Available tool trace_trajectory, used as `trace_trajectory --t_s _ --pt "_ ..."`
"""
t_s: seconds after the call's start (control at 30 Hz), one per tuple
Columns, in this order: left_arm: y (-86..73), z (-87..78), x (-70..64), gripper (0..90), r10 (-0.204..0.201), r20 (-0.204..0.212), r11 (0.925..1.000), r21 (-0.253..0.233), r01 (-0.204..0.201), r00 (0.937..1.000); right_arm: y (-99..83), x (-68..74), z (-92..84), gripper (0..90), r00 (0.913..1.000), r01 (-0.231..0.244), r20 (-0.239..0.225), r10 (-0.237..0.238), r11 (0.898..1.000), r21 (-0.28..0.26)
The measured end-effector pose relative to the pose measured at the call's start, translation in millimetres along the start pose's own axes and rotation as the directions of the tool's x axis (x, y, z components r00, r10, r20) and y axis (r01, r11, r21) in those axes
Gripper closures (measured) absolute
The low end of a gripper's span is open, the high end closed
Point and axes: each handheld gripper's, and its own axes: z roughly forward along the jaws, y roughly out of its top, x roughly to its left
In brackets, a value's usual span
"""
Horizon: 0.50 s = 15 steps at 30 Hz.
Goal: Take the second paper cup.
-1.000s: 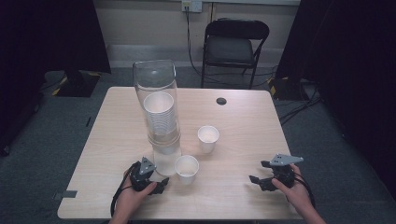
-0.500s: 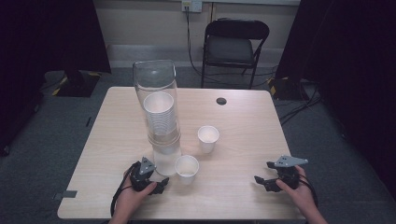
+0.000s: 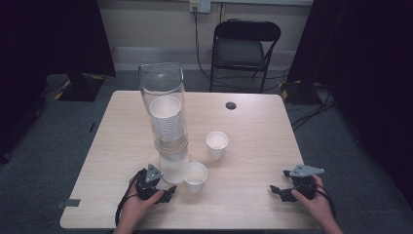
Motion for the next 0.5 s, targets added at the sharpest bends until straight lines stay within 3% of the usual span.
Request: trace_trajectory --t_s 0.5 --pt "0.0 0.2 -0.1 13.8 0.002 0.001 1.0000 0.000 -0.002 1.0000 -2.1 -2.6 1.6 13.0 0.9998 -0.001 -0.020 0.001 1.000 0.007"
